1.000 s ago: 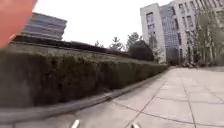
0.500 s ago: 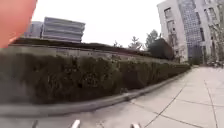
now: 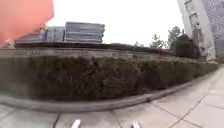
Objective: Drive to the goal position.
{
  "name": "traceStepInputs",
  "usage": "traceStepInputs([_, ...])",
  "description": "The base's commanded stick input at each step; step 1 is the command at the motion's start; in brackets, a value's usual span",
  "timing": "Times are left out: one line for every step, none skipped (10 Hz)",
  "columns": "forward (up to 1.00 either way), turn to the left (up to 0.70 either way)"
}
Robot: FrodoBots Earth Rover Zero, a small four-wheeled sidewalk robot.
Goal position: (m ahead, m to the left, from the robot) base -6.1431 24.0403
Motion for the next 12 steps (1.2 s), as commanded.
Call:
traceStepInputs([0.0, 0.85])
traceStepInputs([0.0, 0.85])
traceStepInputs([0.0, 0.85])
traceStepInputs([0.0, 0.85])
traceStepInputs([0.0, 0.85])
traceStepInputs([0.0, 0.85])
traceStepInputs([0.0, 0.85])
traceStepInputs([0.0, 0.85])
traceStepInputs([0.0, 0.85])
traceStepInputs([0.0, 0.85])
traceStepInputs([0.0, 0.85])
traceStepInputs([0.0, 0.85])
